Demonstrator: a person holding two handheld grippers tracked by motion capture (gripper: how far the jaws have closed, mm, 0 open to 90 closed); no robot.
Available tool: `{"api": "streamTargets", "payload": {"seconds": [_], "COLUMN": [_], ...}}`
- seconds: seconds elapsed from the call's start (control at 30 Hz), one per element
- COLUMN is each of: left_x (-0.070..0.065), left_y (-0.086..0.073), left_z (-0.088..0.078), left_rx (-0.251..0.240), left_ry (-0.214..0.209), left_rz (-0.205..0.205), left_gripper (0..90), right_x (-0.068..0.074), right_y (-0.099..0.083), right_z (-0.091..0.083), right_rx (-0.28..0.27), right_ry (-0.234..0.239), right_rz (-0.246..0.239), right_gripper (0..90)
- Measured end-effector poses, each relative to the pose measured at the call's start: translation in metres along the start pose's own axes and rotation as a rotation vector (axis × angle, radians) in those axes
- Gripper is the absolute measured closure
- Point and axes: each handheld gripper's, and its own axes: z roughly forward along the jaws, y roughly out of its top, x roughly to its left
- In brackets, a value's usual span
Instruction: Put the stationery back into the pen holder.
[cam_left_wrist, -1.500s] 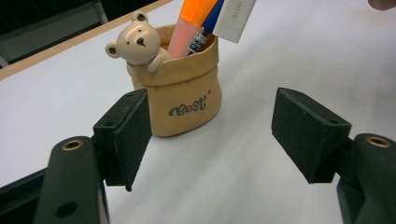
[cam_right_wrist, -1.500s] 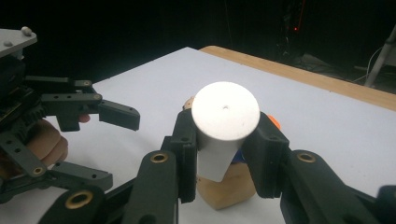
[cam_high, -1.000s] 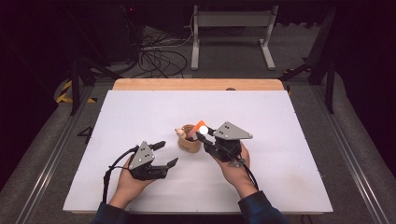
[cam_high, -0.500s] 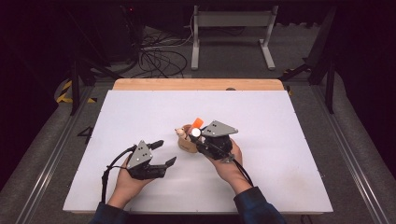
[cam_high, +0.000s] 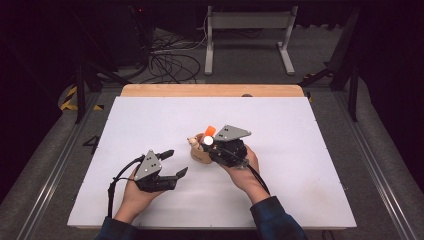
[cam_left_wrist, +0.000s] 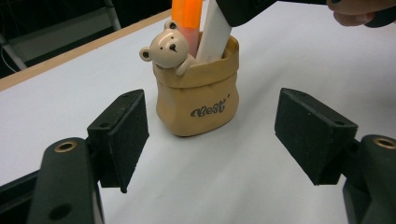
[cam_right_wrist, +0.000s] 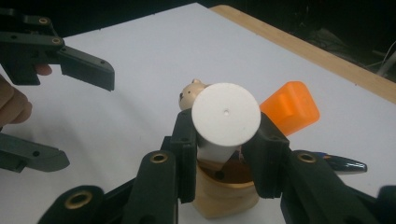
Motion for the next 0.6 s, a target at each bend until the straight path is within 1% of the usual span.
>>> {"api": "streamTargets", "payload": {"seconds": [0.1, 0.17, 0.3, 0.4, 0.47, 0.53, 0.6], "left_x": [0.0, 0.0, 0.0, 0.0, 0.0, 0.0, -0.001], "left_y": [0.0, 0.0, 0.0, 0.0, 0.0, 0.0, 0.0], "left_z": [0.0, -0.001, -0.001, -0.001, 0.0, 0.0, -0.001], "left_rx": [0.001, -0.002, -0.004, -0.004, -0.003, -0.004, -0.004], "left_ry": [-0.004, 0.0, -0.002, -0.001, -0.001, 0.0, 0.0], "left_rz": [-0.004, -0.002, -0.009, -0.005, -0.004, -0.003, -0.003], "left_gripper": [26.5, 26.5, 26.5, 26.5, 26.5, 26.5, 26.5], "right_x": [0.001, 0.0, 0.003, 0.005, 0.003, 0.001, 0.0], "right_y": [0.003, 0.005, 0.009, 0.013, 0.013, 0.012, 0.011], "right_z": [-0.002, -0.002, -0.002, -0.005, -0.006, -0.006, -0.005], "right_rx": [0.024, 0.036, 0.061, 0.076, 0.085, 0.103, 0.107], "right_ry": [-0.004, -0.005, -0.017, -0.034, -0.039, -0.054, -0.049], "right_rz": [-0.005, 0.001, -0.038, -0.057, -0.051, -0.059, -0.058], "right_gripper": [67.2, 67.2, 67.2, 67.2, 67.2, 67.2, 67.2]}}
